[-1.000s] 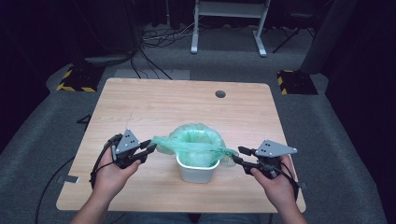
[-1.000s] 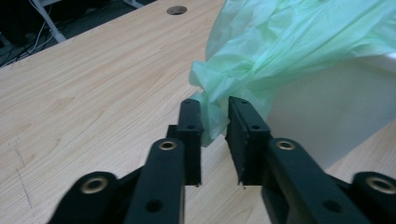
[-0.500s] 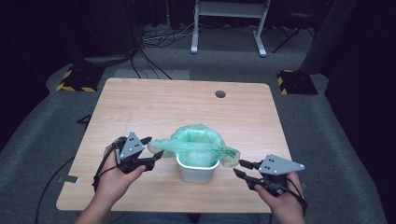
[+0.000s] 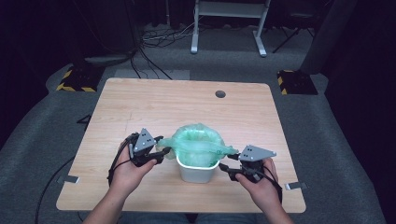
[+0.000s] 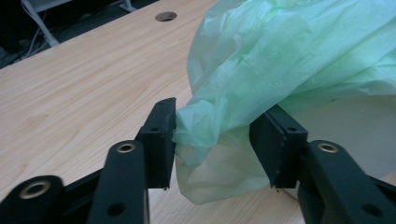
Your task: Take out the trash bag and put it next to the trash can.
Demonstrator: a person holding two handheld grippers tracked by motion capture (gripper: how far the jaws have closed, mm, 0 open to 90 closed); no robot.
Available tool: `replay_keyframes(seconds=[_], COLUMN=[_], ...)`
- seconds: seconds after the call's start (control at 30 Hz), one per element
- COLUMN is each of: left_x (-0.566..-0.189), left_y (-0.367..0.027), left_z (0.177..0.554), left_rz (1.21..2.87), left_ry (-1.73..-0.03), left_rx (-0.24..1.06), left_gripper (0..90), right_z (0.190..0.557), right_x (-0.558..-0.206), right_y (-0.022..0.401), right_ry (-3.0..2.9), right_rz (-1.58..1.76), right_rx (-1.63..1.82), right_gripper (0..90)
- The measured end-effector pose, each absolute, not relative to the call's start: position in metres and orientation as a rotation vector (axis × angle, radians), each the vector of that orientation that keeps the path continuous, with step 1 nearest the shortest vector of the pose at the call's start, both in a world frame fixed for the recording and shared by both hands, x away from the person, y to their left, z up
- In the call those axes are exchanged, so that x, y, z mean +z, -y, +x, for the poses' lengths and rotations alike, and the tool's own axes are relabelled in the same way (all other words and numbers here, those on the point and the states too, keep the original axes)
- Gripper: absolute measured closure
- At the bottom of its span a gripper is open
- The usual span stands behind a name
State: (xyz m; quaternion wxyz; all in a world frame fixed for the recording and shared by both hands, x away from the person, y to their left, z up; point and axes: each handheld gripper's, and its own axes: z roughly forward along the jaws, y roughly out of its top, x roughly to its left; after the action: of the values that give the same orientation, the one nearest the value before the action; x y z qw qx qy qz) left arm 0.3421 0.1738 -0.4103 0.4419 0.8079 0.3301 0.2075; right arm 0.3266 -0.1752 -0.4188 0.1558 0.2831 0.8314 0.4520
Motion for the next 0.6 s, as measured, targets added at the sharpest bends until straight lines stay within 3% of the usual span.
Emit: replay_keyframes(seconds=[0.33,0.6], left_x=[-0.397,-0.379], left_y=[-0.171,-0.167], left_z=[0.341,0.338], left_rz=[2.000,1.986], left_ry=[-0.785,-0.739], left_rx=[0.530,0.537], left_gripper=[67.2,75.3], right_z=[0.362,0.363], right_x=[-0.399,-0.365], right_y=[0.178,0.168], right_ry=[-2.216,-2.132], right_rz=[0.901,0.859], right_rx=[1.308,1.363], right_gripper=[39.7,36.4])
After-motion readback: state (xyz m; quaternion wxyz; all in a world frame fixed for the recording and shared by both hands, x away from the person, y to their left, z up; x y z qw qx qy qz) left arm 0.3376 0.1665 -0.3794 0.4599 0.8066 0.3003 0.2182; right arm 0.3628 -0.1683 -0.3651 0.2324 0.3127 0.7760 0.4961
